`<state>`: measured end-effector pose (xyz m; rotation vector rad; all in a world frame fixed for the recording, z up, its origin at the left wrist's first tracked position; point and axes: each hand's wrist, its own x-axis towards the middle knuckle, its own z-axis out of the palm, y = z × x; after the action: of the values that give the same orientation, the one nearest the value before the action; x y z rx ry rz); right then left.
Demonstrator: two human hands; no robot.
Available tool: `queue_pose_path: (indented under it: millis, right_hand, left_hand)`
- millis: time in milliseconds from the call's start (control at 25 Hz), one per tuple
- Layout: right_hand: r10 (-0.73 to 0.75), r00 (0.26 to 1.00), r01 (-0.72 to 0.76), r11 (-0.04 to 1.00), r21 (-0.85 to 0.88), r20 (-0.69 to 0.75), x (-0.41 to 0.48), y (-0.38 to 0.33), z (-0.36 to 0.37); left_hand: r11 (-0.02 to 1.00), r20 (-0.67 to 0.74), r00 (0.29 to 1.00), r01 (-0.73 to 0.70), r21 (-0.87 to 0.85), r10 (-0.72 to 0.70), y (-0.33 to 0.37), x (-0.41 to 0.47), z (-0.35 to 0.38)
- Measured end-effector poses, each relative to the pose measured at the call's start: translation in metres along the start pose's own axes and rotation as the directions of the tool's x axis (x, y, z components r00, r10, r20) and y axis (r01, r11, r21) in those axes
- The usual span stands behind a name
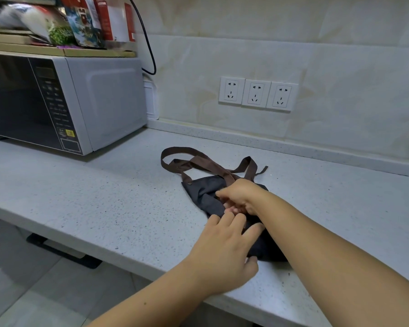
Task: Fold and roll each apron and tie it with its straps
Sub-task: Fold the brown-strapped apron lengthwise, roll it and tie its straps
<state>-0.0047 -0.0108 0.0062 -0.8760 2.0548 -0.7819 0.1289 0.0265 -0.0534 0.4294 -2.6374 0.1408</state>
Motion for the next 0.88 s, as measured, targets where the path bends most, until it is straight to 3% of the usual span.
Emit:
queue_pose_path:
  millis: [120,240,320,440,560,680,880]
  right_hand:
    - [-0.008,1.0,0.007,0.971,-0.239,-0.002,0.004,-0.004,0.003]
    - [-0.079,0.996,0.049,0.851,-0.522,-0.035,0.002,-0.016,0.009]
    - [-0.115,0.99,0.054,0.832,-0.552,-0.076,-0.001,-0.018,0.01]
    - [-0.051,0.989,0.026,0.984,-0.175,-0.138,0.002,-0.015,-0.004]
    - [0.005,0.98,0.018,0.993,0.116,-0.198,0.005,-0.011,-0.022]
    - [0.028,0.953,0.041,0.975,0.218,-0.302,0.005,-0.006,-0.028]
    - [0.016,0.925,0.087,0.963,0.255,-0.38,0.011,0.003,-0.04]
  left_hand:
    - [1.0,-0.021,1.0,-0.011,-0.007,0.011,0.0,-0.002,-0.001]
    - [1.0,-0.007,1.0,-0.009,-0.008,0.009,-0.001,0.001,0.001]
    - [1.0,-0.022,1.0,-0.007,-0.013,0.006,-0.004,0.004,0.004]
    - [0.999,-0.012,0.999,-0.039,-0.022,0.039,-0.011,0.008,0.006]
    - [0.995,0.013,0.995,-0.095,0.004,0.095,-0.019,0.013,0.001]
    - [0.988,0.014,0.993,-0.115,0.099,0.115,-0.019,0.019,-0.006]
    - [0.989,-0.012,0.99,-0.138,0.056,0.139,-0.021,0.016,-0.01]
